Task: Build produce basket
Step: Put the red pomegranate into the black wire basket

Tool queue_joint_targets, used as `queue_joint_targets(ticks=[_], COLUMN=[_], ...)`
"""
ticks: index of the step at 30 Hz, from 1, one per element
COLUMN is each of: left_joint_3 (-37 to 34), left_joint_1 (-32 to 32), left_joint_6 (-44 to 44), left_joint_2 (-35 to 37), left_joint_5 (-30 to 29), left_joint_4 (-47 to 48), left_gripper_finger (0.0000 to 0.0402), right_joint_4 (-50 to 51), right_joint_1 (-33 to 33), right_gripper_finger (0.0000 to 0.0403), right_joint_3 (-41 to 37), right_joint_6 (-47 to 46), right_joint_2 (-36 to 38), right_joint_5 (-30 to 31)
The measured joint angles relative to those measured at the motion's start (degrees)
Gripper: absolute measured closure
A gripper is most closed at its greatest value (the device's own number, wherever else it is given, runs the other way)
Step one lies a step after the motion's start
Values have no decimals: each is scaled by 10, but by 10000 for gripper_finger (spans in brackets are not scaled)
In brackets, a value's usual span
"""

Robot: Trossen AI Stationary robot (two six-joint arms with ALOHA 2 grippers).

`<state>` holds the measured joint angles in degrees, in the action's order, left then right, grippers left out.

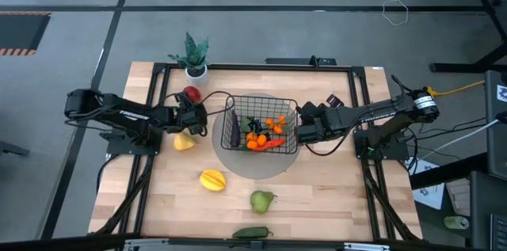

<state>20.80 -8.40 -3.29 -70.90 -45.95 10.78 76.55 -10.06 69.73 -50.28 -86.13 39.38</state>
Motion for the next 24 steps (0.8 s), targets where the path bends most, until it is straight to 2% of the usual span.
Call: queue_joint_targets(ticks=[4, 7, 15, 24], left_joint_3=[0, 0, 0, 13], left_joint_1=[0, 0, 1, 21], left_joint_6=[0, 0, 2, 40], left_joint_2=[-5, -5, -5, -3], left_joint_5=[-2, -20, -36, -36], left_joint_4=[-10, -10, -10, -9], left_gripper_finger=[255, 275, 390, 401], right_joint_4=[-1, -1, -1, -1], right_joint_1=[0, 0, 0, 0], right_gripper_finger=[282, 282, 282, 282], right_joint_3=[0, 0, 0, 0], right_joint_6=[0, 0, 0, 0], right_joint_2=[0, 0, 0, 0], right_joint_5=[0, 0, 0, 0])
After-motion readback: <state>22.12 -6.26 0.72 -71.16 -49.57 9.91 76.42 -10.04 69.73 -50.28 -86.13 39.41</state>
